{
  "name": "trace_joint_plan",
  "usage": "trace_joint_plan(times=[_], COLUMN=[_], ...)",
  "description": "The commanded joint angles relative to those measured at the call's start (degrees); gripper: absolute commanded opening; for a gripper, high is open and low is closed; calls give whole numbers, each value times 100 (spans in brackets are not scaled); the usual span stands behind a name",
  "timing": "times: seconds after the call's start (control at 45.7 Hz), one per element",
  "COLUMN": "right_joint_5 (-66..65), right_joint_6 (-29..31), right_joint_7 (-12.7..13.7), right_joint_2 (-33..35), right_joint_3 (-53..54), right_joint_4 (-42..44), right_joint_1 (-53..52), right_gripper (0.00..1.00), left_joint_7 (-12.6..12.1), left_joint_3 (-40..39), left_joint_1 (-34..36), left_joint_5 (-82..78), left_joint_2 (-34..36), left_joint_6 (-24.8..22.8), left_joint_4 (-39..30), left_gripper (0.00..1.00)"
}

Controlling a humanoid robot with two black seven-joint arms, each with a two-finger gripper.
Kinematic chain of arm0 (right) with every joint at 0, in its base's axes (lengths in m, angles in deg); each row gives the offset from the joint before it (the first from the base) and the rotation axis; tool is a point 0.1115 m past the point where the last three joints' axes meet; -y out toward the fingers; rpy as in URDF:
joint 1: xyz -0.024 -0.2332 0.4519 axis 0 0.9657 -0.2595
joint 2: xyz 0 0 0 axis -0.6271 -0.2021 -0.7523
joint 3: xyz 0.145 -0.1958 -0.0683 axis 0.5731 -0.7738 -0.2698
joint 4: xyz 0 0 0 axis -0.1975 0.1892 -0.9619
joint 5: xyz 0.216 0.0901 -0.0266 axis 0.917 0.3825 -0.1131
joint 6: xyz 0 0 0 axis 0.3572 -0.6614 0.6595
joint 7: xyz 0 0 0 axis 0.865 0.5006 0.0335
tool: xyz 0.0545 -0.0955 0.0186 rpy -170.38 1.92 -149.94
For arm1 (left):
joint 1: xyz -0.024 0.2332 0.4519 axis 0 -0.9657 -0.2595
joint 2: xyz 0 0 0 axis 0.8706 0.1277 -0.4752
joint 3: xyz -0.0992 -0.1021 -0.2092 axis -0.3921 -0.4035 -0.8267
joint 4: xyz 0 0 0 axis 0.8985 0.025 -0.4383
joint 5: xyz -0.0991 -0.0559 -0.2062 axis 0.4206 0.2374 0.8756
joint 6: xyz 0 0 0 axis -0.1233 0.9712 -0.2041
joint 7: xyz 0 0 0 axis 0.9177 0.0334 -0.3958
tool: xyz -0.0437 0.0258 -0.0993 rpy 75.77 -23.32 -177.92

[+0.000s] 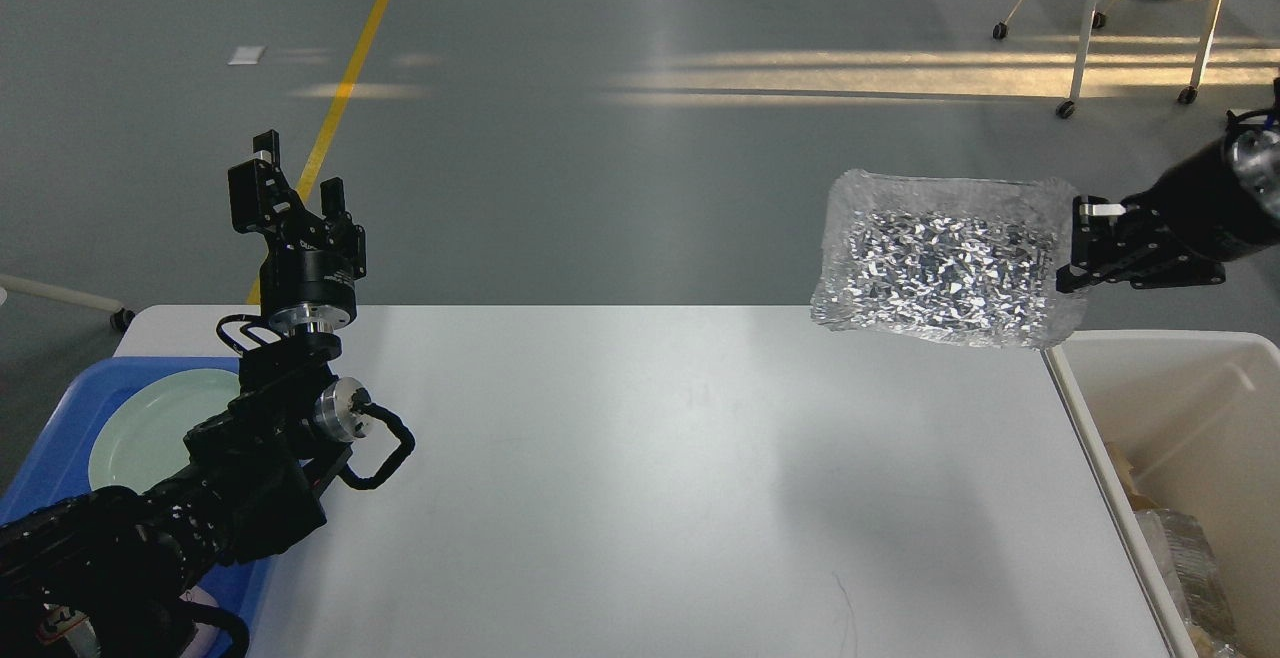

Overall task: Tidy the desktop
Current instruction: 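Lower the foil tray into the white bin and release it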

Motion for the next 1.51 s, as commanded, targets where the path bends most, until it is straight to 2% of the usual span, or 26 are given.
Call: trace_joint_plan(times=[0.0, 0.197, 0.35, 0.7, 0.854, 0.897, 0.963, 1.051, 1.094, 1.248, 1.488], right_joint_5=[-90, -697, -759, -785, -776, -759, -724, -697, -688, -680, -671], right_joint_6=[-592, -1419, -2140, -2325, -2781, -2904, -3054, -3186, -3230, -3239, -3169], right_joint_7=[0, 0, -9, 0, 0, 0, 0, 0, 0, 0, -17], right_joint_2=[-177, -283, -432, -467, -476, -485, -520, -538, -538, -564, -625], right_joint_3=[-11, -327, -1302, -2366, -2499, -2499, -2490, -2481, -2472, -2446, -2314], right_joint_4=[598, 1073, 1407, 1574, 1882, 1970, 2049, 2067, 2058, 2058, 1883], right_joint_1=[861, 1627, 1873, 1943, 2444, 2576, 2743, 2823, 2831, 2831, 2455], right_gripper=[0, 0, 0, 0, 0, 6, 26, 70, 83, 97, 100], left_joint_7=[0, 0, 0, 0, 0, 0, 0, 0, 0, 0, 0], left_joint_3=[0, 0, 0, 0, 0, 0, 0, 0, 0, 0, 0], left_joint_1=[0, 0, 0, 0, 0, 0, 0, 0, 0, 0, 0], left_joint_5=[0, 0, 0, 0, -8, 0, 0, 0, 0, 0, 0], left_joint_2=[-3, -3, -3, -3, -3, 6, -3, -3, -3, 6, -3], left_joint_6=[0, 0, 0, 0, 0, 0, 0, 0, 0, 0, 0], left_joint_4=[0, 0, 0, 0, 0, 0, 0, 0, 0, 0, 0], left_gripper=[96, 96, 96, 96, 96, 96, 96, 96, 96, 96, 96])
